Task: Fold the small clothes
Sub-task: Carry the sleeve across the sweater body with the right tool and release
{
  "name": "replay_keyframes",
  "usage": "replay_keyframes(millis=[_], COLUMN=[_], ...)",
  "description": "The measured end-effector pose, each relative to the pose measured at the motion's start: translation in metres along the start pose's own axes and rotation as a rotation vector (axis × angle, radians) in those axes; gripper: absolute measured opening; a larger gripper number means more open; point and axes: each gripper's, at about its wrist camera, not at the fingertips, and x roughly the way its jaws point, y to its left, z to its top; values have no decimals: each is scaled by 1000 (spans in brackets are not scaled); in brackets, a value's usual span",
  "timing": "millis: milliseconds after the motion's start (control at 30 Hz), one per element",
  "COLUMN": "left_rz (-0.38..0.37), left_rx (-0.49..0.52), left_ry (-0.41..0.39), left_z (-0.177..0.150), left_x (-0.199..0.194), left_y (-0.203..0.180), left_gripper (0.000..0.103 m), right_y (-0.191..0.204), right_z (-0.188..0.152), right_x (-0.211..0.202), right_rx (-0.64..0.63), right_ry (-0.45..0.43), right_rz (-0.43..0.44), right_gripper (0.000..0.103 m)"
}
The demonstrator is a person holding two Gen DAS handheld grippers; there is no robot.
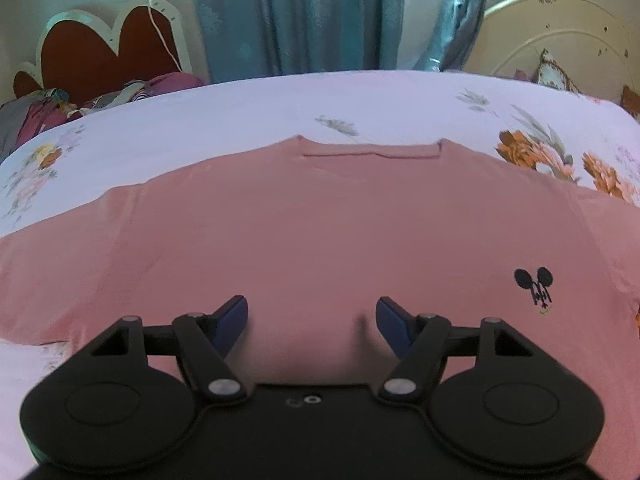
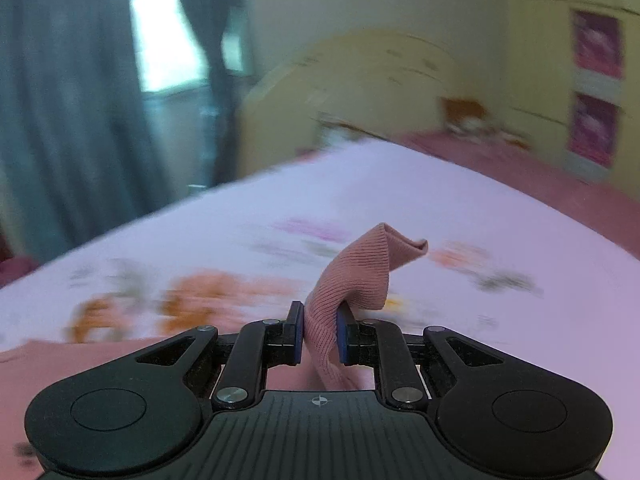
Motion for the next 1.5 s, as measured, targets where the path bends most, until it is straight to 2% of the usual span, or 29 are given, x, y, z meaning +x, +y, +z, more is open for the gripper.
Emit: replay_keyframes(millis=[167,333,467,567,633,700,767,800,867,933,1067,1133,1167,1200,1233,1333,1433,1500], left_rz=[0,16,17,-14,-54,-118,-183,-214,-273,-323,-426,-430,-430,-425,-428,-451,-448,-475], left_rx=[-20,-42,-58,-72,-72,-78,-82,-80,-75,-68,-54,-60,-66,-74,-79,-124,-125,-162], left_ry=[-26,-36,-29,-22,-14,-8,1,4,17,34,113,152,156,127,111,117,97,67], left_z=[-2,-6,-9,-10,-8,-6,0,3,10,15,16,12,11,10,10,11,13,20], left_x=[-7,-13,-12,-10,-8,-6,-1,2,10,19,48,65,71,72,73,79,76,65], left_y=[31,67,87,93,88,82,67,59,37,16,-29,-45,-51,-54,-57,-61,-64,-59], left_gripper=[70,70,70,72,73,77,78,78,80,80,75,67,67,60,40,10,9,9], right_y=[114,220,278,297,297,280,260,251,224,196,142,125,115,108,102,91,86,87], right_z=[-16,-59,-103,-124,-128,-123,-116,-115,-114,-114,-118,-121,-123,-124,-125,-127,-128,-129], right_x=[-18,-22,-12,-5,-6,-12,-17,-18,-21,-29,-34,-34,-34,-35,-34,-35,-32,-29], right_rx=[-91,-164,-223,-273,-271,-246,-241,-236,-220,-220,-175,-148,-132,-120,-110,-94,-91,-100], right_ry=[6,87,200,259,276,255,227,217,195,172,196,210,218,225,231,239,245,248], right_rz=[205,387,486,492,500,487,434,401,328,267,169,134,122,113,106,89,81,77], right_gripper=[16,16,16,16,16,17,19,24,67,68,68,68,68,68,68,68,68,68])
